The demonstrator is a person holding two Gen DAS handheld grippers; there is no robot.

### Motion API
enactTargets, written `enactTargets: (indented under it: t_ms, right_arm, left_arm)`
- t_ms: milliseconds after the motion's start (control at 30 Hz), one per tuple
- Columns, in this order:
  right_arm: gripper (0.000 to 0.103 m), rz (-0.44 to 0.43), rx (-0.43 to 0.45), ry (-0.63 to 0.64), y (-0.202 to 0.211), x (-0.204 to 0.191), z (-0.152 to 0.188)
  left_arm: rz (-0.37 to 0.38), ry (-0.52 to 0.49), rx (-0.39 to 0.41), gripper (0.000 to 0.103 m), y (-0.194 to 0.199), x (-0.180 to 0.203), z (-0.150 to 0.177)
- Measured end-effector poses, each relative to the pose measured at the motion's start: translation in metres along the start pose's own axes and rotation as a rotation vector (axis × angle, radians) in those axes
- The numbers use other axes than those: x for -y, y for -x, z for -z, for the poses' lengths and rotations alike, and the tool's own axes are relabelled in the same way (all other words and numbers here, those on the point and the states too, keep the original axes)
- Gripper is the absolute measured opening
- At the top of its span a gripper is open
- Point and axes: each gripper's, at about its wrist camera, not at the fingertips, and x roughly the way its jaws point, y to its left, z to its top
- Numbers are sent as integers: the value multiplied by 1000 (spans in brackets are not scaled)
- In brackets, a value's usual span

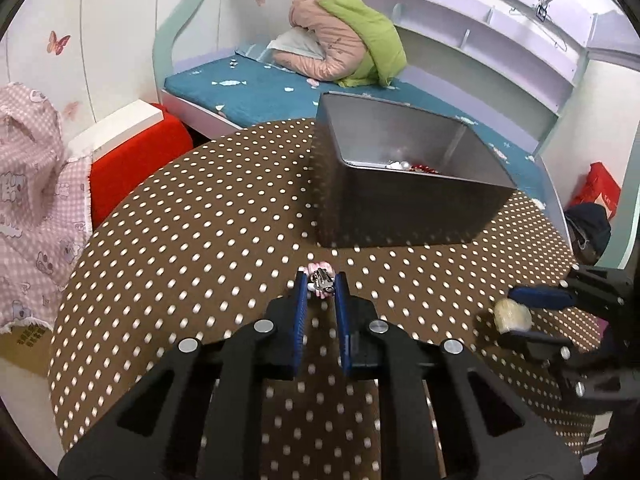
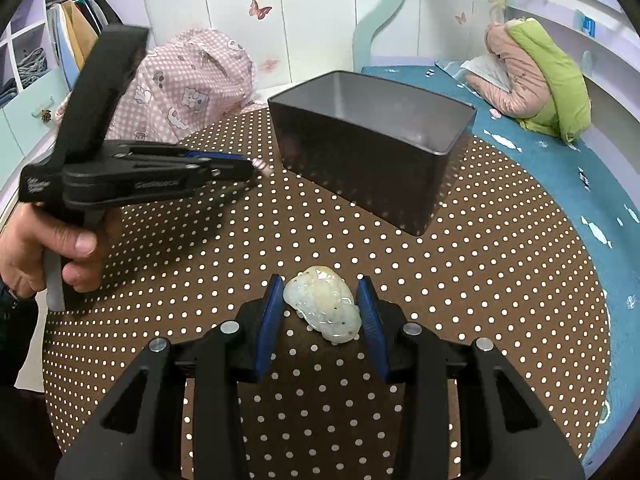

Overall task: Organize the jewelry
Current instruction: 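Carry the jade pendant and pink charm over the grey box with both grippers, then open both grippers to drop the pendant and charm into the box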

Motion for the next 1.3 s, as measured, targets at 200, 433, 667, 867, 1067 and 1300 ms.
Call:
enactTargets:
  t_ms: [200, 433, 667, 867, 1067, 1300]
  right_arm:
    - [36, -1, 26, 21, 12, -9, -4]
    - [36, 8, 82, 52, 35, -17, -17]
    - [36, 46, 180, 88, 63, -13, -58]
    - [36, 46, 263, 71, 81, 2, -100]
    - [36, 14, 254, -19, 70, 25, -133]
    - [36, -9, 177, -112, 35, 48, -142]
  left_arm:
    - [4, -5, 47, 14, 36, 6, 8]
    - [15, -24, 135, 14, 82, 12, -2]
    - [21, -80, 256, 14, 125, 27, -35]
    - [42, -111, 329, 14, 143, 42, -75]
    - [96, -102, 315, 14, 128, 54, -106]
    - [123, -65, 233, 14, 84, 49, -128]
